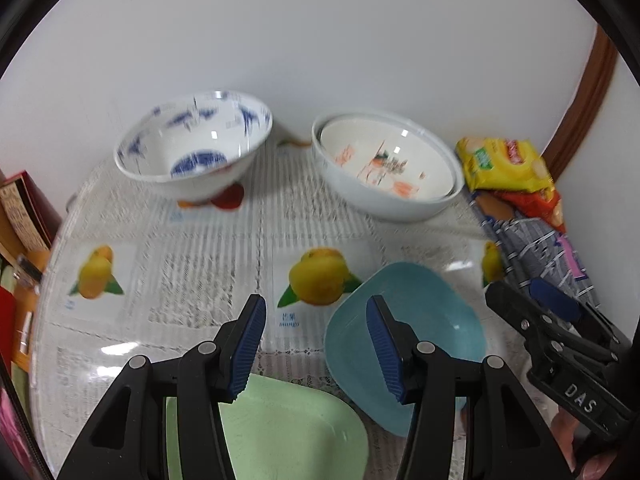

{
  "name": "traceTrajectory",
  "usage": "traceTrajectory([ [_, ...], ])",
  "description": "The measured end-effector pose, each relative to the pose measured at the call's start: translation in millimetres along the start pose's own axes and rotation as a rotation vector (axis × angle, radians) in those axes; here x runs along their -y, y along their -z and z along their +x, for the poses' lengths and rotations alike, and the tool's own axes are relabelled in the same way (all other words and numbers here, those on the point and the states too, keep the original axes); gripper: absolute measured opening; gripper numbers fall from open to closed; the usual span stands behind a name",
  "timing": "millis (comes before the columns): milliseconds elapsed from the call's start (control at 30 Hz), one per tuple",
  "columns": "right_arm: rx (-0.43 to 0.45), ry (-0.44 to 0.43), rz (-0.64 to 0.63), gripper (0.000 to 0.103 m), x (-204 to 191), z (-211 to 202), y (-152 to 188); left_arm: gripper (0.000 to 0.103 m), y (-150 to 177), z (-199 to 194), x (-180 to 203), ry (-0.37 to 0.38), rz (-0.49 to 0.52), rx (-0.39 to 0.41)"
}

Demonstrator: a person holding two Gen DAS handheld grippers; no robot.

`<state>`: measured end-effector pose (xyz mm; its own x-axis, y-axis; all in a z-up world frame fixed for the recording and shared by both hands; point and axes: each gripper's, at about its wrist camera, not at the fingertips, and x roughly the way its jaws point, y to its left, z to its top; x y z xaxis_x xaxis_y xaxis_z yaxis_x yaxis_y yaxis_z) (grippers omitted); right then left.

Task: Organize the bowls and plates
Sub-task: 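Reach the right tool to the blue plate and grip its rim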

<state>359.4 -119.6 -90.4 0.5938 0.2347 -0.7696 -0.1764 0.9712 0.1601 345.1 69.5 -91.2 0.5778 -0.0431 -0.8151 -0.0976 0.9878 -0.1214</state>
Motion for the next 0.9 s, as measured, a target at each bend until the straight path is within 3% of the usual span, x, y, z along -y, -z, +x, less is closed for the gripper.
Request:
traceTrajectory([
  [200, -0.079, 0.054, -0.042, 0.068, 0.4, 24.3, 17.3, 0.05, 7.4, 28.5, 4.6, 0.026, 0.006, -0.049],
  [333, -0.111, 0.041, -0.042, 0.067, 1.8, 33.0, 24.2, 0.05, 12.3, 38.2, 7.8, 0.03, 0.025, -0.086],
  [567, -0.161, 0.079, -0.035, 0.055, 6.2, 45.0, 29.5, 0.049, 16.6, 49.4, 8.6, 0.017, 0.027, -0.117],
  [733, -0.164, 0.087, -0.03, 0.048, 9.0, 47.8, 29.5, 0.041, 19.0, 55.2, 11.7, 0.021, 0.031, -0.129],
  [900, -0.186, 0.119, -0.029, 0.035, 10.6, 55.9, 31.2, 0.033, 21.7, 60.5, 12.7, 0.026, 0.031, -0.141],
])
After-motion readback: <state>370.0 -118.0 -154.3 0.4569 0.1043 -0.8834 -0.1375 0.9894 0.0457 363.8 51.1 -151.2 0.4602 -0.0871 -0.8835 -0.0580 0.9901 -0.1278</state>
